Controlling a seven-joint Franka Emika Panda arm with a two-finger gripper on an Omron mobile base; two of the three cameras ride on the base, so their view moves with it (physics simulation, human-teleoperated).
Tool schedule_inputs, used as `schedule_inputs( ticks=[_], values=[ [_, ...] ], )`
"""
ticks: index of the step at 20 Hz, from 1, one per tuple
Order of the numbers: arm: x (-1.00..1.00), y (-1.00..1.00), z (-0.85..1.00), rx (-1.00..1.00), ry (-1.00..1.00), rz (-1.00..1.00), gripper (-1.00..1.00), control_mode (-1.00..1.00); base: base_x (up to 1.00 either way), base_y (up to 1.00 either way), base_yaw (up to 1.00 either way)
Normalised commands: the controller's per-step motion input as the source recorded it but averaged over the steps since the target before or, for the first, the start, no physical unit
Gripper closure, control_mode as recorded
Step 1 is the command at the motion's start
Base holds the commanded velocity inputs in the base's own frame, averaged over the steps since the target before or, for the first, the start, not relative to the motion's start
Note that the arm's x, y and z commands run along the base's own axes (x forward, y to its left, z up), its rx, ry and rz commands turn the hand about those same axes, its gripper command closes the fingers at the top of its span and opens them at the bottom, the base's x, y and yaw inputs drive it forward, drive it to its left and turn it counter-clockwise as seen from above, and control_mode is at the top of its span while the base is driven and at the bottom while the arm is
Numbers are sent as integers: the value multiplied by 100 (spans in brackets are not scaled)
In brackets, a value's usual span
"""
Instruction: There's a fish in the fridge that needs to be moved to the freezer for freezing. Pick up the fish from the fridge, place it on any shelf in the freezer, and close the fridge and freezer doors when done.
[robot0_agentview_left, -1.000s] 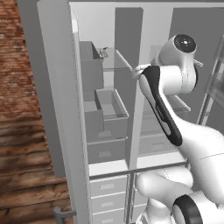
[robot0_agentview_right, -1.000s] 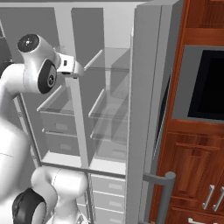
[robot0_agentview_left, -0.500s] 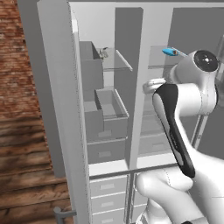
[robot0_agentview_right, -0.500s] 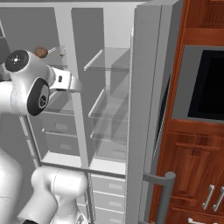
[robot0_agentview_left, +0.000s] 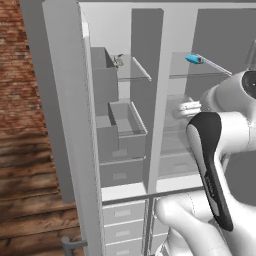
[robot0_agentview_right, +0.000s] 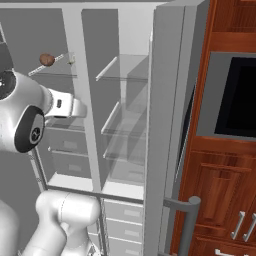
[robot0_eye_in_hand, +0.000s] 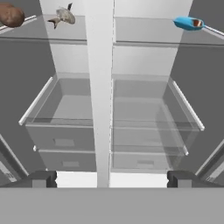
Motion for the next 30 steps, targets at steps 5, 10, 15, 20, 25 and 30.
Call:
schedule_inputs(
  ticks=[5, 10, 15, 20, 25, 30],
  values=[
    [-59, 0, 0, 1, -2, 0, -100, -100, 0, 0, 0],
    [-20, 0, 0, 0, 0, 0, -100, -100, 0, 0, 0],
    [-5, 0, 0, 0, 0, 0, -100, -100, 0, 0, 0],
    [0, 0, 0, 0, 0, 0, -100, 100, -63, 0, 0],
    [0, 0, 0, 0, 0, 0, -100, 100, -53, 0, 0],
    [0, 0, 0, 0, 0, 0, -100, 100, -16, 0, 0]
  ],
)
